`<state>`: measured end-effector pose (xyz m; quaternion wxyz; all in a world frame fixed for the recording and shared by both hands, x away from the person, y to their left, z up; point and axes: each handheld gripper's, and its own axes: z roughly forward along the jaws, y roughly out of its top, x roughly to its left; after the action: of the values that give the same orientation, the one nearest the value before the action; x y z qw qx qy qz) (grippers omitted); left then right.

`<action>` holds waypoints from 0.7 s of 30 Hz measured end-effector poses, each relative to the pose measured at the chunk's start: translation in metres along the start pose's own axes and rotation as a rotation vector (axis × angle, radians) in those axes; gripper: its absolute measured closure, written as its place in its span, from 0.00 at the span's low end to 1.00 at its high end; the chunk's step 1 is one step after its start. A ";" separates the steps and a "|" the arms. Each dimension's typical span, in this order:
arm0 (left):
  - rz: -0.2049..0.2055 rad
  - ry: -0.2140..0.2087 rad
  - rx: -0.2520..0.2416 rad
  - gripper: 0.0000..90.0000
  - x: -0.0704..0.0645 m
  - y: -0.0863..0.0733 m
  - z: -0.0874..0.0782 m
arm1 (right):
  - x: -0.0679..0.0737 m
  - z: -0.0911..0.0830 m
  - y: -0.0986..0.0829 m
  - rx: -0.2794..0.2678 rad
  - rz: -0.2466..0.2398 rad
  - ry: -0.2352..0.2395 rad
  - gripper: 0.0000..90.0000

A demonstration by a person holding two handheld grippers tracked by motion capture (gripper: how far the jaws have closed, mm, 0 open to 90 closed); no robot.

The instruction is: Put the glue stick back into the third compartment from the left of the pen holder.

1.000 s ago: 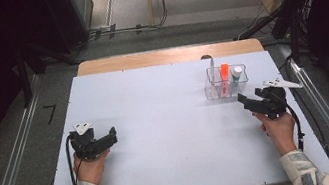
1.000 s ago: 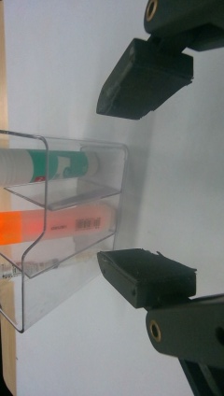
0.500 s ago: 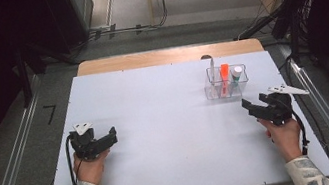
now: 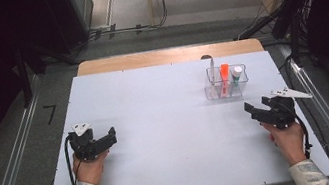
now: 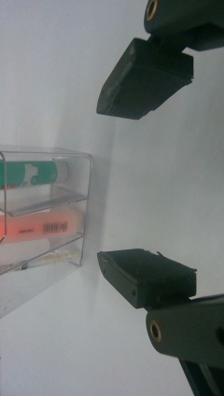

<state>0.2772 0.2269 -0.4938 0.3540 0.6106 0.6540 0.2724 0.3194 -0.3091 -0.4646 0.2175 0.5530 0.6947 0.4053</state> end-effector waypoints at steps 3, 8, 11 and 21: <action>0.000 0.001 0.000 0.10 0.000 0.000 0.000 | -0.001 -0.002 -0.001 0.001 -0.004 -0.007 0.26; 0.000 0.000 0.001 0.10 0.000 0.000 0.000 | -0.004 -0.006 -0.004 0.003 0.001 -0.012 0.26; 0.002 0.001 0.004 0.10 0.000 0.000 0.000 | -0.006 -0.008 -0.006 0.003 -0.001 -0.017 0.26; 0.003 0.000 0.004 0.10 -0.001 0.000 0.000 | -0.012 -0.014 -0.014 0.020 -0.006 -0.041 0.26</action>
<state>0.2773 0.2260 -0.4942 0.3523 0.6123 0.6536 0.2715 0.3036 -0.3257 -0.4696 0.2276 0.5612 0.6957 0.3864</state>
